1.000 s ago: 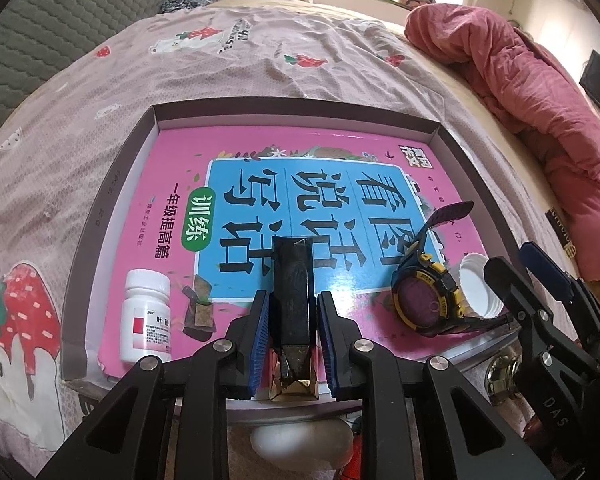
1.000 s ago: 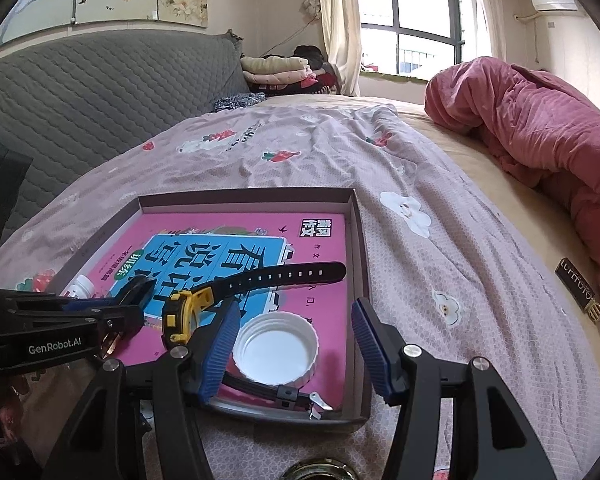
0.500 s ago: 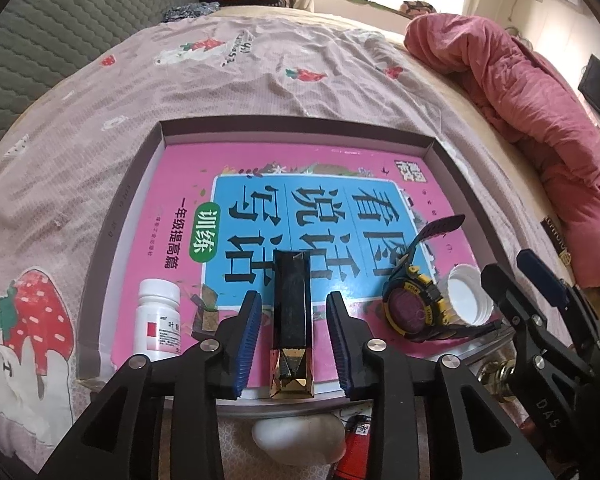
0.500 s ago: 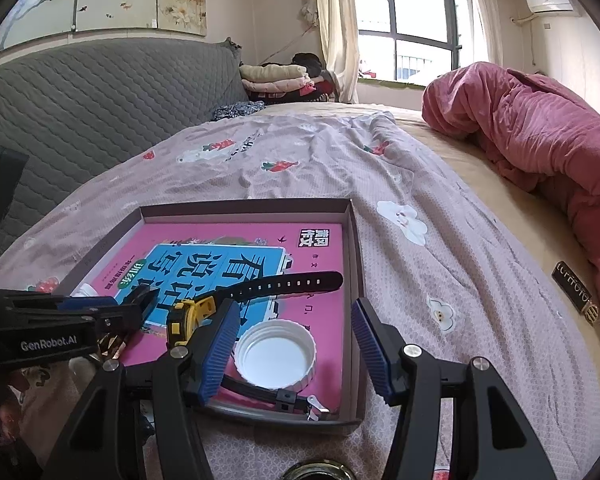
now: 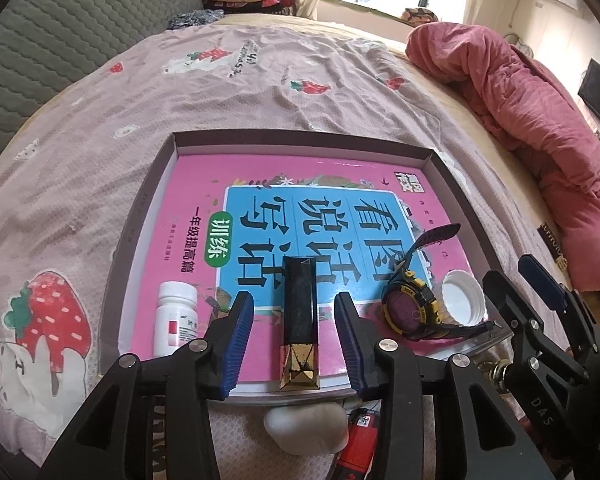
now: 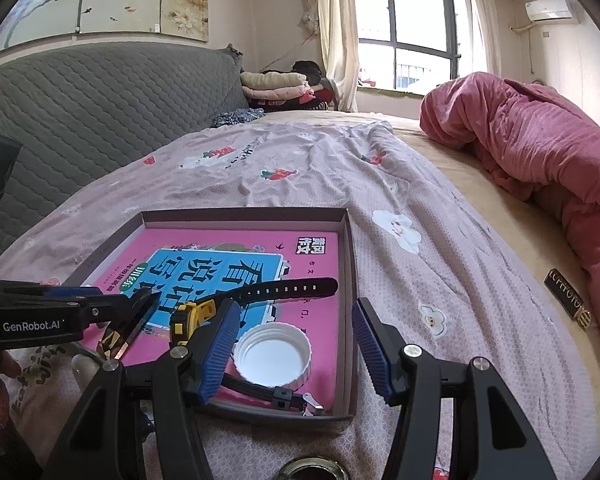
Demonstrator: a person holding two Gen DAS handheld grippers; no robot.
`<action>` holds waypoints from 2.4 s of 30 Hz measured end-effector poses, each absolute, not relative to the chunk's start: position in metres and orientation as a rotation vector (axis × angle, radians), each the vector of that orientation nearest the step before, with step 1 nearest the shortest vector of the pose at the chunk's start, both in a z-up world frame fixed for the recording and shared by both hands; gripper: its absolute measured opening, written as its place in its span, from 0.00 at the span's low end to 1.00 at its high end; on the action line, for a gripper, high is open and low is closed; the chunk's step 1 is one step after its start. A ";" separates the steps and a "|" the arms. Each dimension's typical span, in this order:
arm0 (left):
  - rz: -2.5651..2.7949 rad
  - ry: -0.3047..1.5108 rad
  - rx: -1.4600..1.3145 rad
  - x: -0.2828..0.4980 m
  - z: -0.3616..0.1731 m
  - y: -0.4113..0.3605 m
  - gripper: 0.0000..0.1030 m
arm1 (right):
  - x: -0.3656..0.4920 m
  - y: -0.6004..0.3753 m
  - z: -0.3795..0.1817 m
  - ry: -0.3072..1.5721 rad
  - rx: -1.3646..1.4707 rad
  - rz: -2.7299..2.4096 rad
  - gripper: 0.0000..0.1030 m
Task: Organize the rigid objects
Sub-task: 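Withdraw both open grippers back out of the tray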
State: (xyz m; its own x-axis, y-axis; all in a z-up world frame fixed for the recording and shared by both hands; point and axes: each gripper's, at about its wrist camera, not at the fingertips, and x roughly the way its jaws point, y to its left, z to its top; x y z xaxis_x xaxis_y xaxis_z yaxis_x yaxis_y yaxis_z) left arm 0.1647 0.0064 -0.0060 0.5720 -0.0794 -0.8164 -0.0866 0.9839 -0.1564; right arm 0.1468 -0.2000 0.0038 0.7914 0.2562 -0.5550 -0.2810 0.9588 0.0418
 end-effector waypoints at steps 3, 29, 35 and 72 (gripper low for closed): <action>0.010 0.955 -0.185 0.161 -0.002 0.007 0.46 | 0.144 -0.198 0.006 0.583 -0.052 0.290 0.56; 0.014 0.894 -0.181 0.127 0.039 0.014 0.57 | 0.094 -0.223 0.042 0.496 -0.003 0.221 0.67; 0.012 0.891 -0.170 0.118 0.043 0.017 0.57 | 0.087 -0.222 0.047 0.496 0.011 0.201 0.67; -0.032 0.883 -0.160 0.057 0.059 0.025 0.57 | 0.011 -0.225 0.087 0.491 0.022 0.189 0.67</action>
